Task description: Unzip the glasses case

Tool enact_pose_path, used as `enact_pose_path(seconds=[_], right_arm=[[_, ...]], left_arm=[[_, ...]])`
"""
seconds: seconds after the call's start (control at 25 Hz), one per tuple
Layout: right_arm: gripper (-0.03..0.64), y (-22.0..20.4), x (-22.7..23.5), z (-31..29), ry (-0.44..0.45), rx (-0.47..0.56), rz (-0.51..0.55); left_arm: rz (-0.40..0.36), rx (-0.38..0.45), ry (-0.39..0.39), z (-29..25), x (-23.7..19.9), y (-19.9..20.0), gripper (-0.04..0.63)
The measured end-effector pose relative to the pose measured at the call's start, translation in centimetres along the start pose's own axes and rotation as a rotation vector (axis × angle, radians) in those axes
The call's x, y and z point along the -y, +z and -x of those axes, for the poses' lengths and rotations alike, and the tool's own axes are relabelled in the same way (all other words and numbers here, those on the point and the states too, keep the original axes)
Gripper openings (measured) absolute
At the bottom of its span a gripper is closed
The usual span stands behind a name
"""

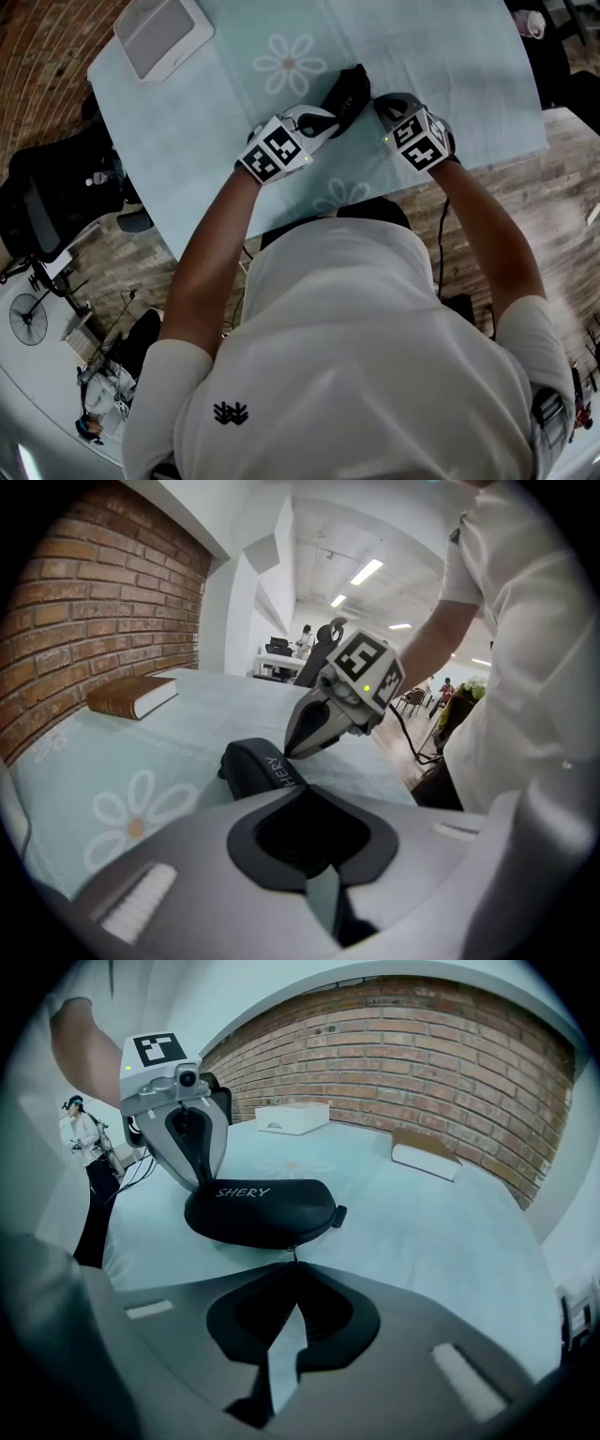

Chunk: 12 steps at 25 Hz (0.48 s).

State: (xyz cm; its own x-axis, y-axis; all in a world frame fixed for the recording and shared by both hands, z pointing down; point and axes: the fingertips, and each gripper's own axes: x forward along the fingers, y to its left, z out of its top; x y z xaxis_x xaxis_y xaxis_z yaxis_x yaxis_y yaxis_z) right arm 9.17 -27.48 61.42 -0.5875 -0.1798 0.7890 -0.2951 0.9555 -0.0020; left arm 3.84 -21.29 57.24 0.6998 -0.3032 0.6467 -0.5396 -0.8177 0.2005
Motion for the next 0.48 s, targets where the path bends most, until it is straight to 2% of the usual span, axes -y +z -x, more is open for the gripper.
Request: enact_pose_path(seconds=[0.48], right_arm=[[0.0,0.7,2.8,-0.7,0.061,-0.031,0.171]], left_arm=[[0.018,0.006,-0.007,-0.1,0.0,0.2,0.054]])
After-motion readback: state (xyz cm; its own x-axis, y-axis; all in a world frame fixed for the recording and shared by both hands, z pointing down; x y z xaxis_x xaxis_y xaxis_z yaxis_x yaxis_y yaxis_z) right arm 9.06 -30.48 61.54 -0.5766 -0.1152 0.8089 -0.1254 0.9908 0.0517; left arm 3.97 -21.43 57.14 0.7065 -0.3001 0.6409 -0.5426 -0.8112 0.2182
